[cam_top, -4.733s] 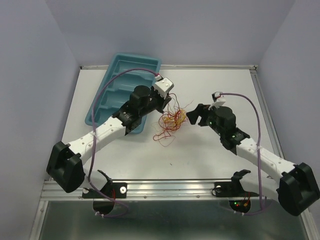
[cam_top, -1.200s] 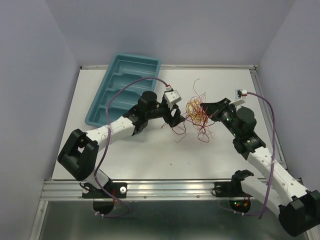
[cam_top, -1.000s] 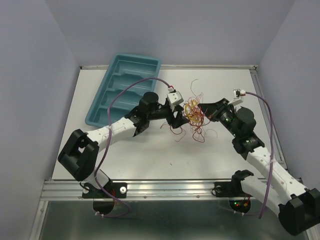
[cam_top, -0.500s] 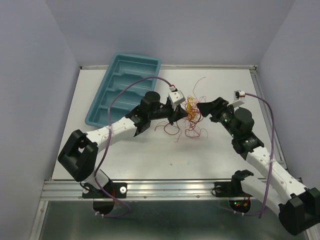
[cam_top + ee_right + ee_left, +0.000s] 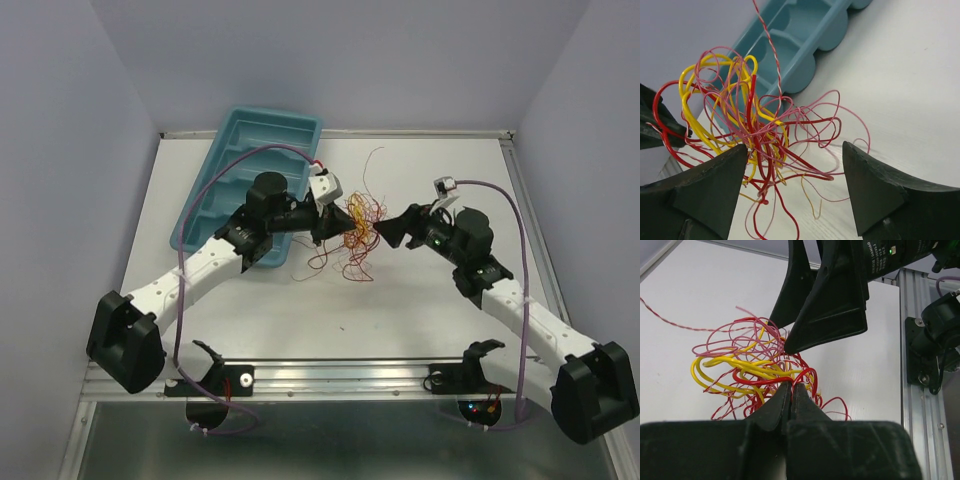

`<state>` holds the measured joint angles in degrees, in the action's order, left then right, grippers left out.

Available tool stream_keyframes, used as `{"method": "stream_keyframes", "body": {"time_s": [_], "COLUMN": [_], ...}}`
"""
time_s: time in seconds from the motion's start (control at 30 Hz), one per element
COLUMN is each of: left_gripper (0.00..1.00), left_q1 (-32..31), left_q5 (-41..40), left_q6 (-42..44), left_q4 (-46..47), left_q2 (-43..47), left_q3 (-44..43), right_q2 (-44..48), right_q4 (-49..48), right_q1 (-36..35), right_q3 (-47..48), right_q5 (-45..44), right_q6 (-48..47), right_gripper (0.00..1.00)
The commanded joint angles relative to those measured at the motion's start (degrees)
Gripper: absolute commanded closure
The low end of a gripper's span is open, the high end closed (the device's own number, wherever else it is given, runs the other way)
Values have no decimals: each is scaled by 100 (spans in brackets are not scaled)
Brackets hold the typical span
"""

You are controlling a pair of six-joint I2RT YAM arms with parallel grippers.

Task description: Untangle the cables

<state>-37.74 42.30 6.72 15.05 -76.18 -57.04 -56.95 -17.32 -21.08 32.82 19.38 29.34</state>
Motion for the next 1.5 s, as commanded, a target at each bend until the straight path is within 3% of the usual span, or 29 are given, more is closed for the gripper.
{"method": "stream_keyframes", "body": {"time_s": [0.0, 0.13, 0.27, 0.33, 0.37, 0.5, 0.67, 0.7, 0.8, 0.93, 1.07, 1.23, 1.37, 1.4, 1.43, 1.47], "left_gripper": [100, 100, 100, 100, 100, 100, 100, 100, 100, 100, 100, 100, 100, 100, 100, 100], "left_q1": [73, 73, 65, 73, 73, 65, 204, 292, 591, 636, 689, 680, 680, 680, 680, 680], "left_q5": [585, 656, 752, 849, 911, 868, -88, -108, 41, -912, -1856, -2086, -1657, -1612, -1594, -1550], "left_q6": [58, -22, -135, -180, -215, -180, -48, -65, -215, -66, -13, -39, -302, -381, -495, -514], "left_q4": [60, 68, 112, 104, 121, 104, -160, -151, -177, -527, -854, -986, -1135, -1153, -1179, -1197], "left_q2": [385, 174, -37, -63, -46, 234, 955, 1200, 1561, 1879, 1923, 1669, 1073, 1070, 888, 825], "left_q3": [-141, -282, -405, -483, -501, -440, -387, -361, -413, -833, -1354, -2073, -3075, -3216, -3348, -3514], "right_q2": [-176, -308, -457, -738, -948, -1248, -1152, -1143, -1265, -1451, -1135, -81, 298, 351, 429, 622], "right_q4": [-974, -1651, -1239, -1143, -968, -633, 412, 457, 729, 1546, 2295, 2602, 2908, 3040, 3190, 3435], "right_q1": [-28, -150, -475, -695, -765, -863, -749, -644, -529, -292, 182, 639, 781, 781, 824, 842], "right_q3": [-161, -250, -74, -4, 110, 199, 234, 216, 347, 532, 515, 85, 49, 67, 128, 137], "right_q5": [778, 1428, 912, 569, 124, -942, -3454, -3562, -3879, -5089, -5821, -6271, -6576, -6709, -6841, -7077], "right_q6": [-157, 54, -209, -271, -297, -141, 440, 545, 879, 1527, 2171, 2489, 2558, 2628, 2812, 2875], "right_gripper": [19, 19, 20, 25, 33, 49, 55, 72, 96, 93, 84, 83, 80, 69, 47, 40]}}
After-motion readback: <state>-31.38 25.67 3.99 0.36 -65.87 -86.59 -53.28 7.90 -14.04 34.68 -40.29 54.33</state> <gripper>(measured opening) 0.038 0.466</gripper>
